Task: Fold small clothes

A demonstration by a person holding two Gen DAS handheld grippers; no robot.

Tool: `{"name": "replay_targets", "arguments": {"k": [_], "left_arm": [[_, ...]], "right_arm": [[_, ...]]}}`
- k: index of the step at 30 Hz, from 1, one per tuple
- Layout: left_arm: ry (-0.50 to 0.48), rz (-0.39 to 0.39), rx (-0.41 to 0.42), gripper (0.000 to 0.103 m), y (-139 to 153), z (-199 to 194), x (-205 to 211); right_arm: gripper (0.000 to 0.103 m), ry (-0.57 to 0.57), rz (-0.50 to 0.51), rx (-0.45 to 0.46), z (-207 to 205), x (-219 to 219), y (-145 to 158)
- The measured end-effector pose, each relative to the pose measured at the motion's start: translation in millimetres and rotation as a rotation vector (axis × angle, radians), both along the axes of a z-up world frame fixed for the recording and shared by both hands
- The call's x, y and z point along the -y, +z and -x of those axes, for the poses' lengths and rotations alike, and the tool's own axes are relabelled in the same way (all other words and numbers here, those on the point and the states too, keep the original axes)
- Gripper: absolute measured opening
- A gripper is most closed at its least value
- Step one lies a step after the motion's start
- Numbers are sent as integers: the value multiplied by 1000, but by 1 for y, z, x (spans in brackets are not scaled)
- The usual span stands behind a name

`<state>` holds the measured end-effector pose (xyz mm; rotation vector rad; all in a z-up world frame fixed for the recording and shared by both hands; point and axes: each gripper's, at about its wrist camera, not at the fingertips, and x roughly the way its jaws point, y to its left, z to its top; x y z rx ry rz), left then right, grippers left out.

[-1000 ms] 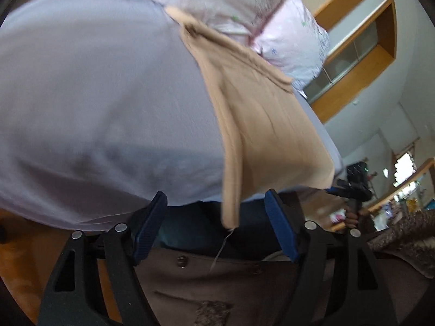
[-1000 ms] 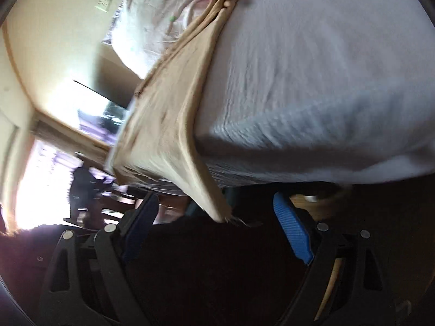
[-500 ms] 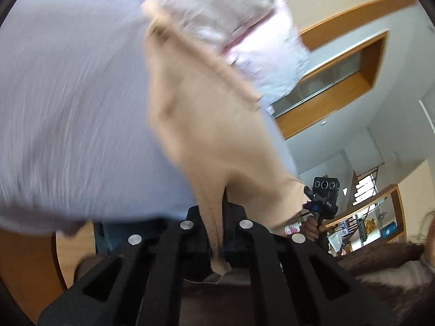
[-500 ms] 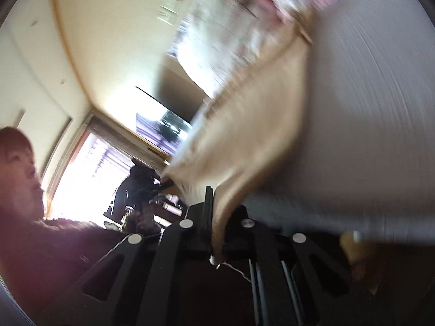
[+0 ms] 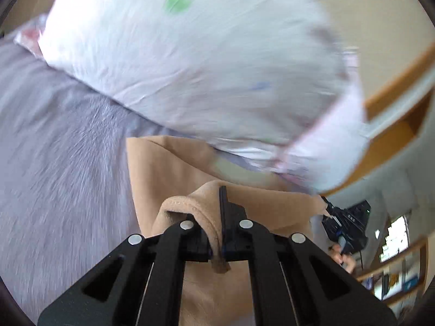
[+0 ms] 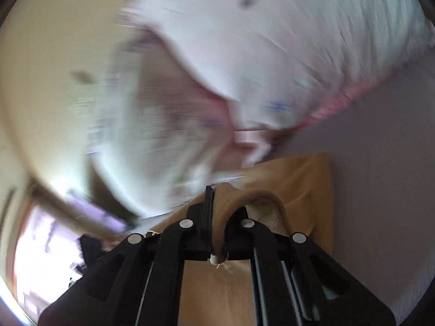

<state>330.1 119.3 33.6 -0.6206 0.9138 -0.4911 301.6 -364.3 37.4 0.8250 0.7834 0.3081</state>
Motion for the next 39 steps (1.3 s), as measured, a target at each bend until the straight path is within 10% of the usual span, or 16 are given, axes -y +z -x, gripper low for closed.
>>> {"name": "replay_targets", "arguments": {"k": [5,8,11,15,25,32,36,39], "left_arm": [[44,89,-82,3,-25,-32,-9],[73,216,-124,4,-37,-35,-23],[120,400,-169,6,-45,-31,-43],[231,387,-63,90,-21,-4,-78],[17,47,-118,89,-10,70,-67],[-27,-23,-155,86,-31,81,-29],[52,54,-239,20,-44,86,-27],[50,63,-165,16,-20,85,-16]], "right_arm": [[8,-89,-18,-103,-26,1,-28],[44,-133,-20,-103,-36,4,-32],[54,-191,-10,-77,-32,13,-23],[59,-128,-3,-9,-7,9,-5],[61,-47,198,-94,51,-25,-8],[84,-75,90,213,86,-8,23],[86,-149,-14,246,92,22,7],[86,-217,-99,235,100,46,-1]]}}
